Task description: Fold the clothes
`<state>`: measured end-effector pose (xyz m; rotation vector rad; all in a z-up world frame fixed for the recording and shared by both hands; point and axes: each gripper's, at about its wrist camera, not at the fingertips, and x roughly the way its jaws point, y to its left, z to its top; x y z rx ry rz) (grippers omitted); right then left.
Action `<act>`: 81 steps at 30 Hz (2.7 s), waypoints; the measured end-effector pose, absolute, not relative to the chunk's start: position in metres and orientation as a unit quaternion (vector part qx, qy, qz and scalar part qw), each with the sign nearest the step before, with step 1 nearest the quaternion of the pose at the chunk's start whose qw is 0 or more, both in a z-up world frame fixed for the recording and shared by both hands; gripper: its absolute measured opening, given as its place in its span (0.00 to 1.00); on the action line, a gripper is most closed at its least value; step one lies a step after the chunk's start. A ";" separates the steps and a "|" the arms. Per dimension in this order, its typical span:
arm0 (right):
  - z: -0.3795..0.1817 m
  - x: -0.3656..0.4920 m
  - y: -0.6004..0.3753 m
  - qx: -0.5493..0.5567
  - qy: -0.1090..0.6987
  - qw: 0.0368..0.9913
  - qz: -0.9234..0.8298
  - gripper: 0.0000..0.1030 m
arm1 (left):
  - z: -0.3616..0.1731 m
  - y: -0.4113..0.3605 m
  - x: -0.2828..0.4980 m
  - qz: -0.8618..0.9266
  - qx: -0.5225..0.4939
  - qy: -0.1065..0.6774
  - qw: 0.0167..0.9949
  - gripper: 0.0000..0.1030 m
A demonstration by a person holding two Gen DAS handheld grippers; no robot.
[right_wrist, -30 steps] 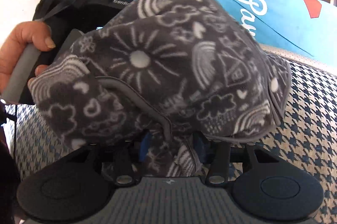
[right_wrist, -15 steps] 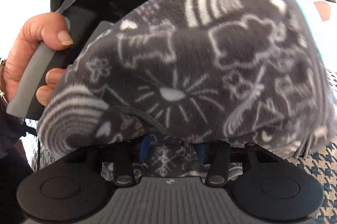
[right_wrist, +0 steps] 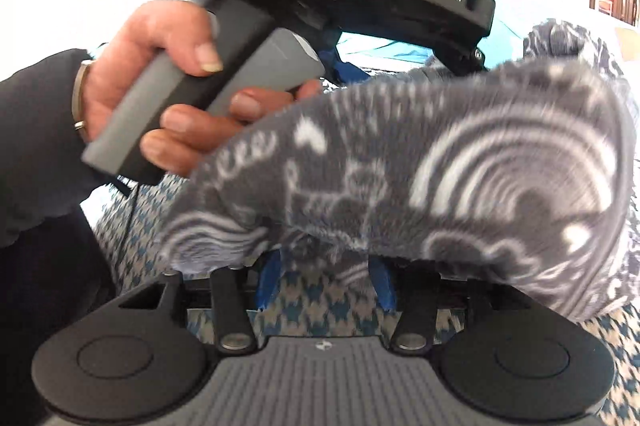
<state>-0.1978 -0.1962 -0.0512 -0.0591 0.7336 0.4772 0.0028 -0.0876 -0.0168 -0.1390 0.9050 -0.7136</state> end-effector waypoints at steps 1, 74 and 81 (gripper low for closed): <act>-0.051 -0.206 -0.196 -0.031 0.353 0.906 0.232 0.48 | -0.019 -0.088 0.001 -0.338 -0.067 0.429 0.835 1.00; -0.035 -0.292 -0.252 0.140 0.313 0.939 0.022 0.71 | -0.055 0.009 -0.180 -0.306 -0.015 0.431 0.849 1.00; -0.019 -0.283 -0.244 0.139 0.292 0.945 0.045 0.78 | -0.066 0.011 -0.177 -0.287 -0.017 0.453 0.844 1.00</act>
